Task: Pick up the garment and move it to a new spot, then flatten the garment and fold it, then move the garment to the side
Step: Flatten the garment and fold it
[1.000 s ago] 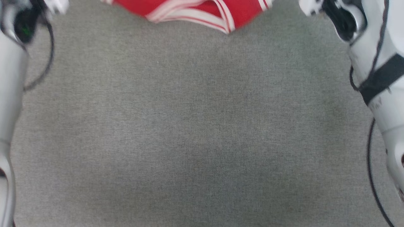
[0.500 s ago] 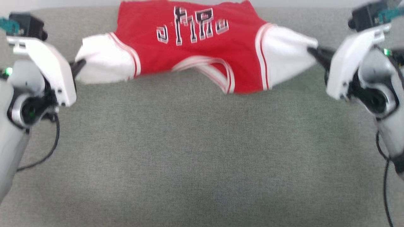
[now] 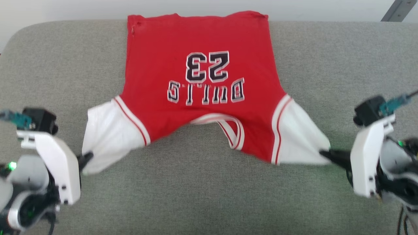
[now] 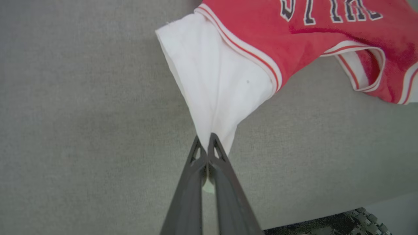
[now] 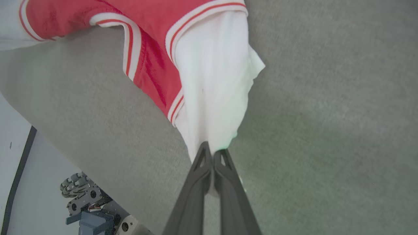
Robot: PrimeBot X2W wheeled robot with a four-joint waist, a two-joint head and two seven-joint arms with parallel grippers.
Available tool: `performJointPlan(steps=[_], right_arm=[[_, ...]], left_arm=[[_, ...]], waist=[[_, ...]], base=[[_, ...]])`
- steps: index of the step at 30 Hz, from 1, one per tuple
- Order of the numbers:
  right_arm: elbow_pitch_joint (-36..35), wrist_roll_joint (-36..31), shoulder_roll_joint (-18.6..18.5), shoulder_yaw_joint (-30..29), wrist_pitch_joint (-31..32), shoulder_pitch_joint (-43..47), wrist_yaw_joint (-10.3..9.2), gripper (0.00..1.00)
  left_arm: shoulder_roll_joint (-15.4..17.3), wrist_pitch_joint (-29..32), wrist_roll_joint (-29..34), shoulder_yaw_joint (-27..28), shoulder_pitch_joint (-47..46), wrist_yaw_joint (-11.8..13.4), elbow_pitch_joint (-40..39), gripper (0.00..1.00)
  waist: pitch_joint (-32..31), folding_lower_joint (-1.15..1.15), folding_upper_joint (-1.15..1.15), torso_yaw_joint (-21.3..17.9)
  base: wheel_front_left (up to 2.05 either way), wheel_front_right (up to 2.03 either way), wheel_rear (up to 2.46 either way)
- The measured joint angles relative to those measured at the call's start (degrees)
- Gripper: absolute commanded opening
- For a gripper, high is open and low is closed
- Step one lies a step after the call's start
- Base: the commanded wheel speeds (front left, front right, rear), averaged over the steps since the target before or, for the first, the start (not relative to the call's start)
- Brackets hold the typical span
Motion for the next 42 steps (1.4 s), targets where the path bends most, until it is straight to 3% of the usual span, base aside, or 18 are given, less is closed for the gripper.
performJointPlan(steps=[6, 9, 14, 18, 19, 20, 26, 30, 37, 42], right_arm=[[-10.38, -0.36, 1.78, -5.87, 10.83, 12.19, 0.00, 0.00], [-14.60, -1.18, 4.10, -8.77, 14.39, 17.48, 0.00, 0.00], [-17.35, -4.93, 7.03, -9.99, 15.29, 20.93, 0.00, 0.00], [-14.94, -9.20, 8.62, -8.60, 11.21, 21.45, 0.00, 0.03], [-13.68, -10.13, 8.57, -7.71, 9.88, 21.41, 0.00, 0.36], [-12.63, -10.83, 8.42, -6.89, 8.13, 21.31, 0.00, 1.00], [-9.91, -13.48, 6.71, -4.93, 1.36, 19.14, 0.00, 1.00], [-11.44, -15.55, 6.70, -6.59, -0.74, 16.61, 0.00, 1.00], [-15.03, -20.05, 10.84, -9.81, -4.16, 7.44, 0.00, 1.00], [-9.66, -24.83, 13.81, -11.56, -9.40, -4.35, 0.00, 1.00]], left_arm=[[3.86, 0.11, -3.49, 0.96, 9.98, 6.34, -7.47, 0.00], [4.85, -0.48, -5.03, 1.47, 13.57, 8.25, -9.75, 0.00], [4.75, -1.97, -5.99, 1.81, 16.65, 8.91, -10.06, 0.00], [2.26, -4.61, -6.28, 1.74, 17.11, 7.46, -8.64, 0.00], [1.46, -5.17, -6.27, 1.66, 17.11, 6.78, -8.12, 0.00], [0.68, -5.67, -6.10, 1.30, 17.08, 6.00, -7.72, 0.00], [-2.56, -8.24, -4.86, 0.70, 14.64, 2.19, -5.30, 0.00], [-2.88, -9.13, -2.90, 0.40, 13.09, 0.73, -4.17, 0.00], [-4.57, -11.18, -1.60, 0.68, 10.06, -1.18, -4.27, 0.00], [-6.35, -11.12, -0.45, -0.27, 6.69, -2.67, -4.33, 0.00]], waist=[[-0.64, 0.00, 0.00, 0.32], [-0.51, 0.00, 0.00, 0.69], [-0.22, 0.00, 0.00, 0.90], [-0.01, 0.00, 0.00, 0.83], [0.05, 0.00, 0.00, 0.78], [0.13, 0.00, 0.00, 0.75], [1.08, 0.00, 0.00, 1.13], [2.15, 0.00, 0.00, 1.38], [4.91, 0.00, 0.00, 1.90], [7.45, 0.00, 0.00, 3.10]], base=[[0.00, 0.00, 0.00], [0.00, 0.00, 0.00], [0.00, 0.00, 0.00], [0.00, 0.00, 0.00], [0.00, 0.00, 0.00], [0.00, 0.00, 0.00], [0.00, 0.00, 0.00], [0.00, 0.00, 0.00], [0.00, 0.00, 0.00], [0.00, 0.00, 0.00]])
